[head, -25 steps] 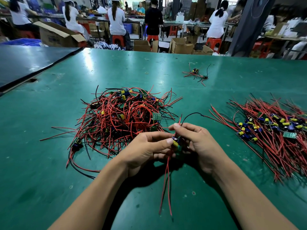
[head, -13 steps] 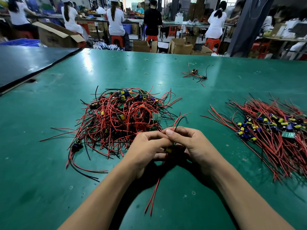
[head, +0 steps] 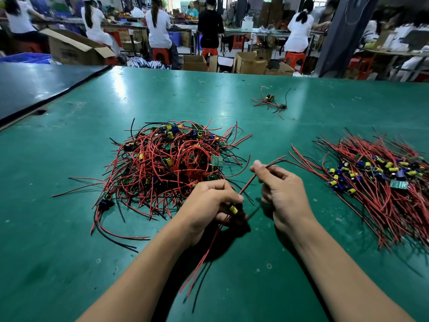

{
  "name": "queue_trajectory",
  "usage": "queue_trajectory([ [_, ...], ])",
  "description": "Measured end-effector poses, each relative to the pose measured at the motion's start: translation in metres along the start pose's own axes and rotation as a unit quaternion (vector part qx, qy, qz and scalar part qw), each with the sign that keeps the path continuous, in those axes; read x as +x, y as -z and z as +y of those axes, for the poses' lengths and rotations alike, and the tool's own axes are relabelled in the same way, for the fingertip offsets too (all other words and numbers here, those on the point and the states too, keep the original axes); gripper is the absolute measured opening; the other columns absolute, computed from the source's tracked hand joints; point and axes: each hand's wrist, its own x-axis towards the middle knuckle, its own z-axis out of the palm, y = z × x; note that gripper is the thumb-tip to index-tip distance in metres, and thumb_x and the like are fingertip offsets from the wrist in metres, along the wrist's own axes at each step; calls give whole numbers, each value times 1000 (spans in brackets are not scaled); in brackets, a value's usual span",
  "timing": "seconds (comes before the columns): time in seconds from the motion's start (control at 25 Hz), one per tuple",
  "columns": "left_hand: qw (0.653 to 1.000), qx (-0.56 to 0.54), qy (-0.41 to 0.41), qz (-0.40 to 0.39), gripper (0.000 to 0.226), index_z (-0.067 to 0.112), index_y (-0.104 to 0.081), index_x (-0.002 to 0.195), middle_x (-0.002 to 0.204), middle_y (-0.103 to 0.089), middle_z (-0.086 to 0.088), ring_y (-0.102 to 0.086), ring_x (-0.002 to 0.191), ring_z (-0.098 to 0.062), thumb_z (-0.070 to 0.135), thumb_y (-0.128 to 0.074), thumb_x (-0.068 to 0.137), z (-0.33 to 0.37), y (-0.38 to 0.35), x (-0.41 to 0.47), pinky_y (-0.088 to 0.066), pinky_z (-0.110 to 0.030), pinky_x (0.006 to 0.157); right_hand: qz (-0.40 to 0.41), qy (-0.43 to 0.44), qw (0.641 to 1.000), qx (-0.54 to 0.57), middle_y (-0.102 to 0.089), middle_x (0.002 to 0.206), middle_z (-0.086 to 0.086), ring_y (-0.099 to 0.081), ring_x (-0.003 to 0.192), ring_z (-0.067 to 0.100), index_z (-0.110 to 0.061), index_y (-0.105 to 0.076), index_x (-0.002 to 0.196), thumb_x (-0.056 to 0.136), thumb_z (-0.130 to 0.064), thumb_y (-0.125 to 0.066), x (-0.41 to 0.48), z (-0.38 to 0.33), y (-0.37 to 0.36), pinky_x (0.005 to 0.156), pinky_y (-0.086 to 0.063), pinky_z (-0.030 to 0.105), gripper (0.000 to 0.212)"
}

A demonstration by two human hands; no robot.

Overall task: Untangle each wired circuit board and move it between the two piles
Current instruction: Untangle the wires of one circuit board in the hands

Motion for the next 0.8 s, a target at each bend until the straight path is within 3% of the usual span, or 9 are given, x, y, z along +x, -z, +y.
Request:
queue_trajectory([
  [0.12, 1000, 25, -8, -7, 31, 14, -52, 58, 63, -54, -6, -66, 59, -27, -4, -63, 80, -2, 1, 0, -48, -24, 50, -32, -51, 994, 89, -42, 55, -6, -24, 34, 2, -14, -73, 70, 73, -39, -75, 1, -2, -3, 34, -16, 14, 25],
  [0.24, 999, 30, -29, -25, 18, 9, -61, 70, 69, -60, -10, -64, 68, -29, 5, -66, 86, -5, 1, -2, -49, -29, 59, -42, -80, 991, 99, -40, 55, -6, -23, 32, 1, -10, -67, 73, 71, -40, -73, 1, -2, -4, 32, -17, 15, 30],
  [0.36, 998, 24, -48, -44, 10, 4, -69, 90, 77, -71, -11, -66, 66, -17, 12, -64, 92, -7, -2, -3, -53, -23, 56, -55, -90, 992, 70, -35, 50, -7, -22, 32, 2, -10, -63, 79, 73, -43, -72, 0, -2, -4, 46, -10, 22, 34],
  [0.44, 998, 30, -55, -29, 7, 4, -68, 92, 73, -70, -10, -65, 61, -13, 9, -63, 93, -9, -4, -3, -51, -20, 53, -71, -105, 990, 56, -32, 47, -8, -21, 32, 3, -10, -63, 82, 74, -46, -72, 0, -1, -3, 54, -9, 29, 38],
  [0.48, 997, 41, -61, -15, 7, 4, -67, 90, 70, -69, -9, -64, 59, -13, 8, -62, 93, -10, -6, -3, -50, -20, 52, -81, -108, 990, 48, -32, 47, -8, -22, 33, 4, -9, -64, 83, 74, -46, -72, -1, 1, -2, 51, -9, 25, 39],
  [0.6, 994, 60, -82, 32, 10, 0, -63, 89, 66, -66, -8, -60, 55, -14, 6, -58, 95, -12, -8, -3, -52, -23, 53, -137, -91, 986, -41, -44, 48, -3, -33, 36, 6, -9, -74, 91, 81, -46, -75, -7, 4, 0, 39, -23, 15, 38],
  [0.68, 991, 74, -96, 50, 12, -4, -62, 87, 65, -65, -10, -59, 55, -16, 5, -58, 95, -12, -8, -4, -51, -25, 55, -174, -85, 980, -54, -65, 64, 4, -51, 45, 10, -9, -76, 96, 83, -38, -77, -11, 7, -1, 42, -37, 18, 32],
  [0.8, 993, 75, -90, 33, 15, 4, -63, 84, 62, -66, -6, -60, 63, -23, 4, -56, 97, -11, -8, -6, -50, -31, 62, -161, -73, 984, -33, -68, 77, 13, -58, 55, 18, -3, -76, 89, 80, -31, -81, -11, 6, -2, 51, -50, 24, 31],
])
